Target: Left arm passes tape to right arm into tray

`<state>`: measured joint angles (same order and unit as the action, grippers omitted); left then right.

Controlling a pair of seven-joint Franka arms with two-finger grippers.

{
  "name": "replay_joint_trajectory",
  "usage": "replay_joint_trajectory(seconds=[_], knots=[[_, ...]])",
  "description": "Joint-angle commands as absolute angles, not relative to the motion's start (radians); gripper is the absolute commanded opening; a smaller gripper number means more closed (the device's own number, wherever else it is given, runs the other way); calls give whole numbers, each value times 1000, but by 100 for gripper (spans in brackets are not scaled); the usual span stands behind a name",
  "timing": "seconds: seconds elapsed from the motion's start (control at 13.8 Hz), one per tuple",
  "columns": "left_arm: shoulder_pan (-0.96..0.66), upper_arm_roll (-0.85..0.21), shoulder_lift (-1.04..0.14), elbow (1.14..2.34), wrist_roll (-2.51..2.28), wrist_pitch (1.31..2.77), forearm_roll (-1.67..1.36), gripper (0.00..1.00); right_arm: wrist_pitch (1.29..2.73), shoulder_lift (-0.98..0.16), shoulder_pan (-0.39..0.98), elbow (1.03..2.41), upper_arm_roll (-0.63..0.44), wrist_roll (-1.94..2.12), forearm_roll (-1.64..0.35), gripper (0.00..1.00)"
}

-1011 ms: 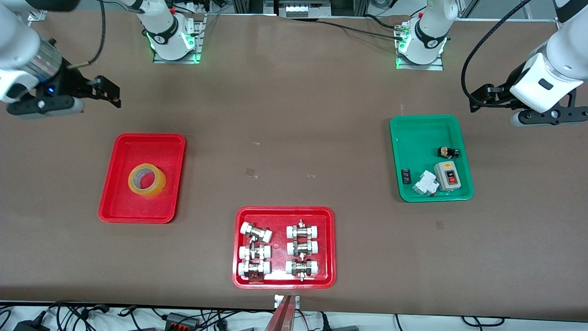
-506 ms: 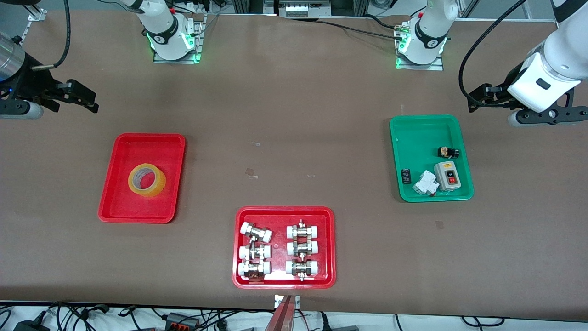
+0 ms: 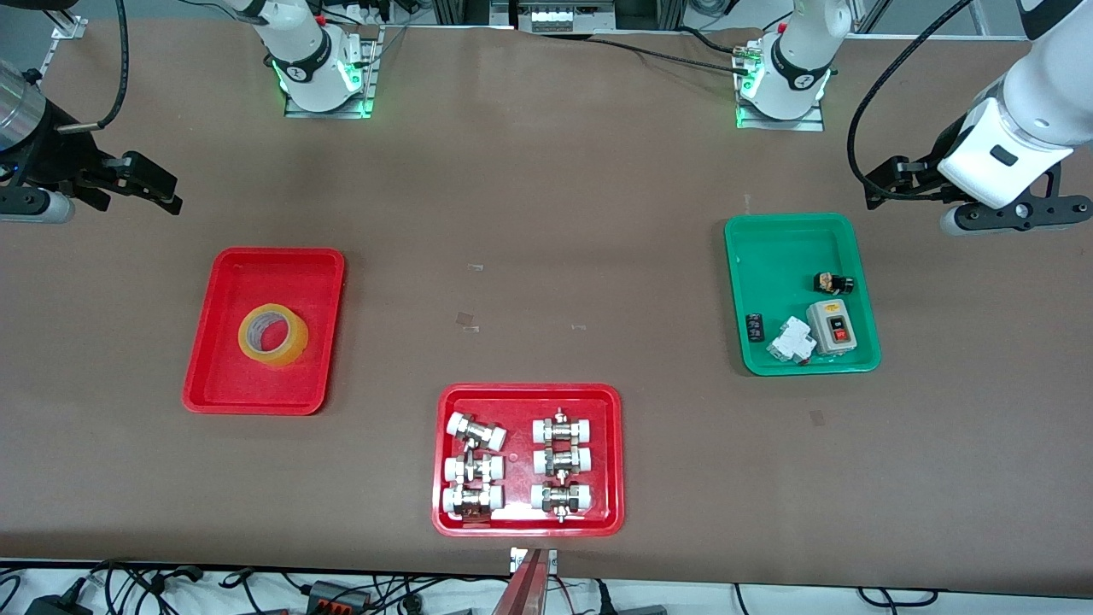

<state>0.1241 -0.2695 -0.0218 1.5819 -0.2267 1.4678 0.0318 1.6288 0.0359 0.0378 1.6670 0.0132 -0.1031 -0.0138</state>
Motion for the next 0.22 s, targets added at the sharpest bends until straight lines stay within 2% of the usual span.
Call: replay_joint_trajectory(seconds=[0.0, 0.14], knots=[[129, -275, -18, 1572, -236, 1474, 12, 100, 1615, 40, 28, 1663, 21, -112, -6, 100], [130, -273, -18, 1574, -236, 1474, 12, 100, 1617, 40, 28, 1663, 21, -112, -6, 100]])
